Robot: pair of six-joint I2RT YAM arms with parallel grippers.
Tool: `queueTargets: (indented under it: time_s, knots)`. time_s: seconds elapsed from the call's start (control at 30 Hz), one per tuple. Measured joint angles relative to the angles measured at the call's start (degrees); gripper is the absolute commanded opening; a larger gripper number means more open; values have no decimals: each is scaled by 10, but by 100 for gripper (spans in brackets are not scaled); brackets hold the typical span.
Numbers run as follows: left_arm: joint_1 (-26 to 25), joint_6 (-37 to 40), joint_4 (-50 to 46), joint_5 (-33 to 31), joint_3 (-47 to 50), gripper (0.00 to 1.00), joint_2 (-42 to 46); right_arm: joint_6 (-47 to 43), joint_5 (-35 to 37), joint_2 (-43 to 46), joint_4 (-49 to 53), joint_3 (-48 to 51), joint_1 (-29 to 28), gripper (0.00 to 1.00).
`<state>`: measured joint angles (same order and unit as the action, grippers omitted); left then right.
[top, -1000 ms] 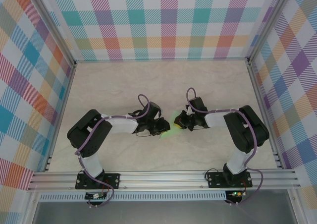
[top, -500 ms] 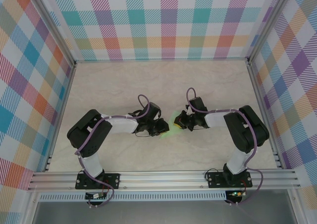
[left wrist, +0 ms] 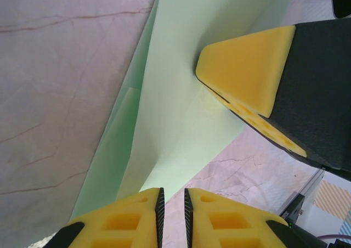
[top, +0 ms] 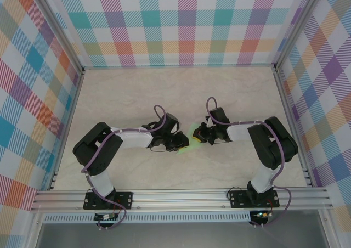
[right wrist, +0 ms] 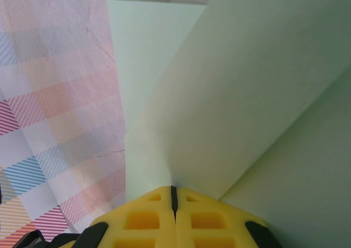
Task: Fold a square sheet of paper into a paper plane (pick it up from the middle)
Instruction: Fourth fold the wing at the center of the table.
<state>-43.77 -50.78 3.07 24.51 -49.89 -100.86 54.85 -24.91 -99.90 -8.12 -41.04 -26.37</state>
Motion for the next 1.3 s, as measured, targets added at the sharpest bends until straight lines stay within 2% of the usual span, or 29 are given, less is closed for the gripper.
queueTargets:
  time_s: [0.57, 0.97, 1.3]
  knots:
    - [0, 15, -30, -39, 4, 19, 0, 0, 2, 0, 6, -2, -1, 4]
    - [0, 9, -3, -36, 22, 19, 4, 0, 4, 0, 8, -3, -1, 4]
    - [0, 9, -31, -34, 6, 22, 24, 0, 3, -1, 8, -3, -1, 4]
